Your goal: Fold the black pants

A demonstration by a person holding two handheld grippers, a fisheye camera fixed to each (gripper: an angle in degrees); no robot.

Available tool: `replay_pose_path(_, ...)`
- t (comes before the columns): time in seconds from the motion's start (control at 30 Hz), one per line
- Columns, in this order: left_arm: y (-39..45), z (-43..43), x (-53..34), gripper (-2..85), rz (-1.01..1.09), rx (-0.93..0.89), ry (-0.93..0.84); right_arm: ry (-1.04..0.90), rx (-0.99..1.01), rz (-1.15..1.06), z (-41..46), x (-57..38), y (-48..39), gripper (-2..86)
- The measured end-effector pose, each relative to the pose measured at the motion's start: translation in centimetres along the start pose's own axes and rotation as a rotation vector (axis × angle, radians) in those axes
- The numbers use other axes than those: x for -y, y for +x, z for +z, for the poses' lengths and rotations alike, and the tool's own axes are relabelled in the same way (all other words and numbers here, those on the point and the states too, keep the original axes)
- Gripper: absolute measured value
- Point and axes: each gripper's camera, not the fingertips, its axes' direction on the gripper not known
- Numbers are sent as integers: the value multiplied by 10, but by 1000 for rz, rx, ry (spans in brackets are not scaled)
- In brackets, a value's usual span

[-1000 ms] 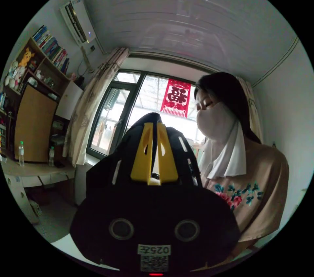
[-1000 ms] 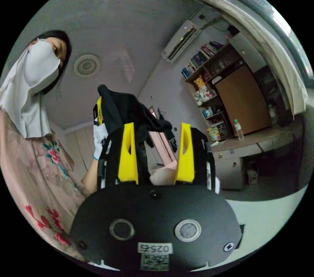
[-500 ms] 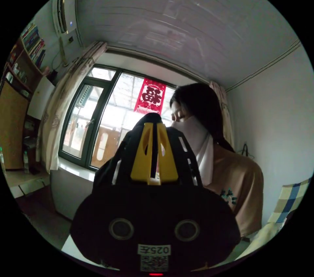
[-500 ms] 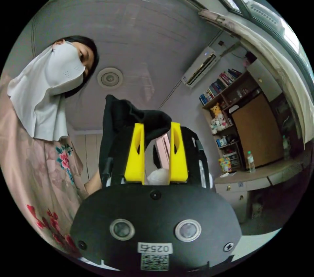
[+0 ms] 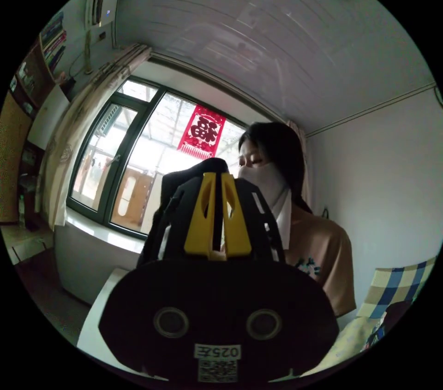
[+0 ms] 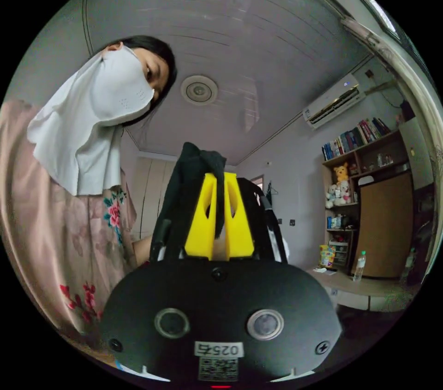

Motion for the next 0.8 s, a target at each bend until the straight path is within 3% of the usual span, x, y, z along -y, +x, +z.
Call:
replay_pose_path(0.13,3,-26,-17,-11,35,99,46,-71,-110,-26,-6,78,-19,-6)
replay_pose_path(0.23,11,-39,-42,16,25,293,99,-138,-205,-150,4,145,-41,-7)
replay_pose_path(0.37,23,-34,-84,83,34,469,46,-261,-325,-286,37,208,-70,-7)
replay_pose_path(0.53,46,-8,-132,136,130,557,38,-345,-438,-386,62,254,-93,-8)
replay_pose_path(0.8,54,40,-141,160,72,531,117,-489,-463,-424,77,280,-110,-8)
